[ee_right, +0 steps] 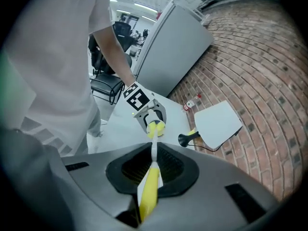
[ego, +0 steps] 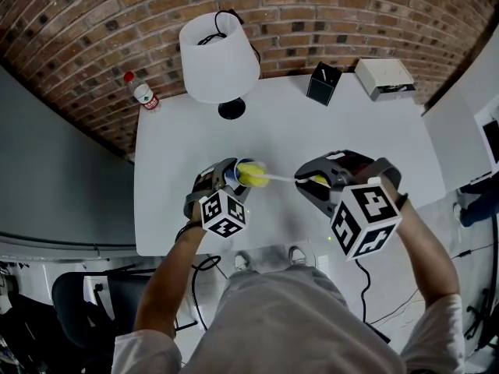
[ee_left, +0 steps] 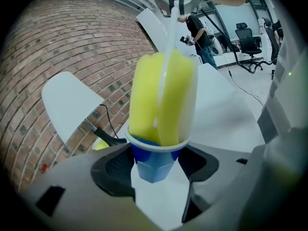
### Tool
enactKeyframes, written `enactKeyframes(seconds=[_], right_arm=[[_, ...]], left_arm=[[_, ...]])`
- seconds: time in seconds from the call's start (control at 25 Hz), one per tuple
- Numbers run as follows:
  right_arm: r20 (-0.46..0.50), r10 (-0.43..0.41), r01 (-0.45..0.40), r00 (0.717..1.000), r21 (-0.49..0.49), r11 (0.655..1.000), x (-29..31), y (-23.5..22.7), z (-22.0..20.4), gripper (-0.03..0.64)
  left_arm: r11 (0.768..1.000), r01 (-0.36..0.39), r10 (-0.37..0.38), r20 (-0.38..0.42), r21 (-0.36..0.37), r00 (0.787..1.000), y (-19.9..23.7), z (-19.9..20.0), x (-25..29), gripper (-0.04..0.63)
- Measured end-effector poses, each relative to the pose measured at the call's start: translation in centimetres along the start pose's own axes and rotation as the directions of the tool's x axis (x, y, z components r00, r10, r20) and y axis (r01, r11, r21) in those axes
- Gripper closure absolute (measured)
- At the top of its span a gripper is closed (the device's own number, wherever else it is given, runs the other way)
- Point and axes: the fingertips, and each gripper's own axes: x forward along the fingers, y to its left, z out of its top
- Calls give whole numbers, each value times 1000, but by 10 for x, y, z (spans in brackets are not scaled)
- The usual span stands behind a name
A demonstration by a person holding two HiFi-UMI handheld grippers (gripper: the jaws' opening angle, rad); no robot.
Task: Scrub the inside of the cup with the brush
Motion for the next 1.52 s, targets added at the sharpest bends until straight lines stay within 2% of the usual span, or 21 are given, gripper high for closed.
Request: enactKeyframes(seconds=[0.2, 0.6, 0.8, 0.96, 1.12, 1.28, 1.36, 1.52], right_arm=[[-24, -3, 2, 1000, -56, 998, 5, 4, -1, 586], [-37, -18, 18, 999, -20, 1000, 19, 7, -2, 586], [-47, -15, 17, 999, 40, 999, 28, 7, -5, 584], [-32, -7, 11, 999, 143, 990, 35, 5, -7, 584], [-12, 3, 0, 1000, 274, 962, 40, 2, -8, 586], [12, 10, -14, 1000, 397, 918, 43, 0, -9, 584], [27, 14, -25, 1000, 458, 889, 45, 0, -10, 584], [63, 22, -55, 998, 588, 807, 48, 0, -14, 584]], left_arm=[[999, 7, -7, 12, 34, 1000, -3, 7, -2, 302], [998, -10, 10, 5, 65, 1000, -6, 14, -4, 302], [996, -22, 21, 17, 83, 1000, -6, 20, -4, 303], [995, -36, 35, 12, 88, 999, -4, 19, -4, 304], [994, -53, 52, 8, 93, 999, 0, 18, -5, 304], [993, -69, 69, 3, 92, 998, 3, 16, -5, 304], [993, -76, 76, 2, 95, 997, 3, 16, -5, 304], [990, -91, 92, -3, 103, 996, 5, 15, -5, 304]])
